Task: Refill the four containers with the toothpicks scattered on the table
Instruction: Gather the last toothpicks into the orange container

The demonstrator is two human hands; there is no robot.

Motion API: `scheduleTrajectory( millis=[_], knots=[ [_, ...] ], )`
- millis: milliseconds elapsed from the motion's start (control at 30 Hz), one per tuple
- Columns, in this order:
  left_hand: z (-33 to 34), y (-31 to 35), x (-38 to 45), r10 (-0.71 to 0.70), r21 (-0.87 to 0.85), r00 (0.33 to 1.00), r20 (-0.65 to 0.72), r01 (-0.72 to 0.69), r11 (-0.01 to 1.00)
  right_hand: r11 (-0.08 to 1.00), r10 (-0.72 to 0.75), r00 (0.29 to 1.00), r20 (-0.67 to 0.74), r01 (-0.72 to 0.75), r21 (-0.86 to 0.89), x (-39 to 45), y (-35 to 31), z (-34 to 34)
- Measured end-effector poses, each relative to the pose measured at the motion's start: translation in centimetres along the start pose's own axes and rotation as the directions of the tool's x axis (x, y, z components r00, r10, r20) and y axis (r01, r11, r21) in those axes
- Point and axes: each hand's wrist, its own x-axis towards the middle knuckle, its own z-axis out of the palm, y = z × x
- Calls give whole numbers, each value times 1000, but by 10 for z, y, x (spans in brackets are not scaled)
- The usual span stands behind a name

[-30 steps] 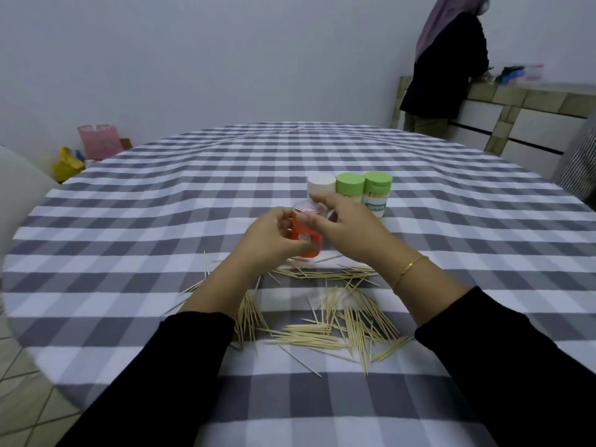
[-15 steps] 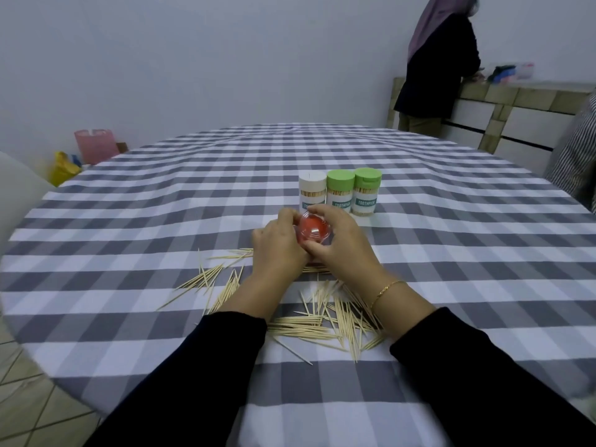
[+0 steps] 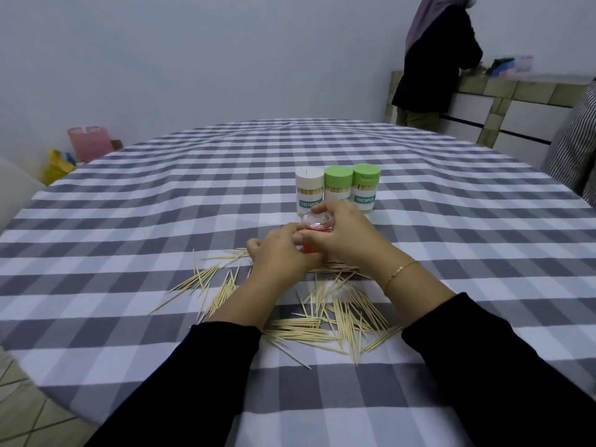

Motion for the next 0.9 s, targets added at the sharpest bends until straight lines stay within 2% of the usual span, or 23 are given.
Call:
scheduleTrajectory(
  millis=[100,267,333,400,533,600,700,800,900],
  knots=[
    [0,-2,2,0,-15,1000,12,0,1000,991,-37,999,-25,34,-130,9,-7,-5],
    [-2,-4,3,-5,-74,998,56,10,997,998,-30,978,205,42,-52,14,-11,-20],
    [-1,-5,4,-6,-72,999,51,10,997,999,-24,969,245,34,-39,14,-11,-21],
    [0,-6,5,-4,-62,999,47,7,998,997,-14,977,211,29,-68,13,-10,-19],
    [2,-8,7,23,-43,999,27,-22,999,964,-1,998,64,17,-266,14,-11,-10],
    [3,-9,7,34,-38,999,27,-33,999,975,-24,996,85,42,-217,14,-12,-11],
    [3,-11,8,28,-34,999,38,-27,999,999,-46,988,148,46,6,11,-16,-20],
    [2,-9,6,28,-21,999,30,-28,999,977,-23,999,37,14,212,7,-11,-31],
    [1,-9,6,42,-2,999,17,-42,999,966,90,994,-59,-72,247,0,8,-33]
  ],
)
